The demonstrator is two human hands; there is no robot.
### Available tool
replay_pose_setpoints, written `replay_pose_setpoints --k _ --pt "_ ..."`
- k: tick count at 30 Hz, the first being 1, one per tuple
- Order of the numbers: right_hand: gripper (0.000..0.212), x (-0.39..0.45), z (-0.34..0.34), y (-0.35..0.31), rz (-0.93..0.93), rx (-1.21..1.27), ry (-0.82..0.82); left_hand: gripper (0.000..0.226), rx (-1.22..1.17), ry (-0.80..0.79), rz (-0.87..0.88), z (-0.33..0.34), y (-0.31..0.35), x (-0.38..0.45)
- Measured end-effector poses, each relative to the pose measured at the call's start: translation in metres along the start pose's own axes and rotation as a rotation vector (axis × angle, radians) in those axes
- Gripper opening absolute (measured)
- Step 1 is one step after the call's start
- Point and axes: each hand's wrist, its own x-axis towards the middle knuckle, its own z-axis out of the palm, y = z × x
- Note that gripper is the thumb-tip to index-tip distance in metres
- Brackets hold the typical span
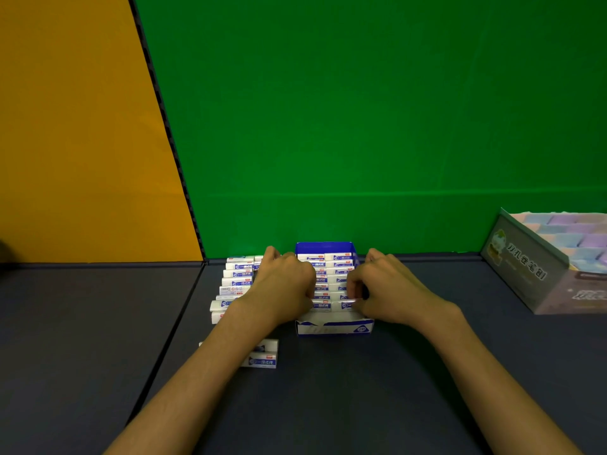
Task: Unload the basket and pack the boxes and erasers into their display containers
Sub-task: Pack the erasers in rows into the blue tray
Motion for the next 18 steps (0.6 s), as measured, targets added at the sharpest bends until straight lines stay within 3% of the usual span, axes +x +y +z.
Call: replay_pose_setpoints --k 18 --pt "0.008 0.0044 0.0014 -0.0042 0.032 -0.045 -0.006 0.020 -0.102 0.061 -0.058 0.0054 0.0048 -0.0057"
